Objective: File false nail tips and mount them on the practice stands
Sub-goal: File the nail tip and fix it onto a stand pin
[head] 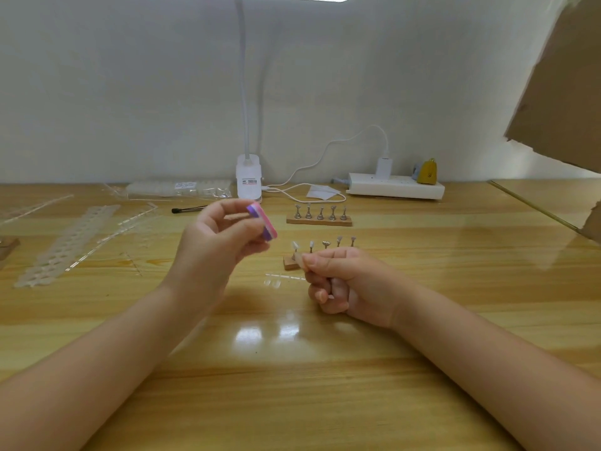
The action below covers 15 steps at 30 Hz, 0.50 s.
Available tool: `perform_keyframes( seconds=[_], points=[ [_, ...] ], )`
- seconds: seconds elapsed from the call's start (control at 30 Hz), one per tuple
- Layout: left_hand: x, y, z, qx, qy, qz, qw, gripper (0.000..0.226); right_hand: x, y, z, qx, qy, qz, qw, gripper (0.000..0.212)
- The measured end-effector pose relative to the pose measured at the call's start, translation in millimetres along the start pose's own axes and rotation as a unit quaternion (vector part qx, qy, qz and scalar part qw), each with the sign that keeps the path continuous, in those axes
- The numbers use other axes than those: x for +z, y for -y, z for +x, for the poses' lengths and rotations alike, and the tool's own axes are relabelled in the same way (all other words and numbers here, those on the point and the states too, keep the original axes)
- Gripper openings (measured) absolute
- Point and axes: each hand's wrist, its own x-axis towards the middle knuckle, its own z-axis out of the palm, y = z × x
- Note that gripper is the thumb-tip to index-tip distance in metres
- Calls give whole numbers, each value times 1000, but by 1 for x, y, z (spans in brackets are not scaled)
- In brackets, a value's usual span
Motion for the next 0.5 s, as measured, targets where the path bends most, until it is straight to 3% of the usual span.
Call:
perform_keyframes(
  seconds=[0.07,0.13,0.23,0.27,0.37,0.43,0.5],
  points=[
    [3,3,-5,-15,84,116,990,21,-1,1,-1,1,-1,12,1000,15],
    [8,6,-10,-33,127,120,984,24,-1,2,-1,5,2,7,1000,18],
    [4,2,-3,-23,45,-43,998,36,1,2,-1,16,4,-45,999,12],
    [1,0,0,-11,15,-53,998,32,1,2,-1,14,2,-58,998,11],
    [-3,5,4,22,-40,162,986,22,1,0,0,5,-12,-40,999,12],
    [-5,12,5,49,-59,349,934,16,-1,-1,0,0,-19,-9,1000,23],
    [-9,16,4,98,-50,505,856,14,-2,-1,2,1,-30,7,1000,41]
  ],
)
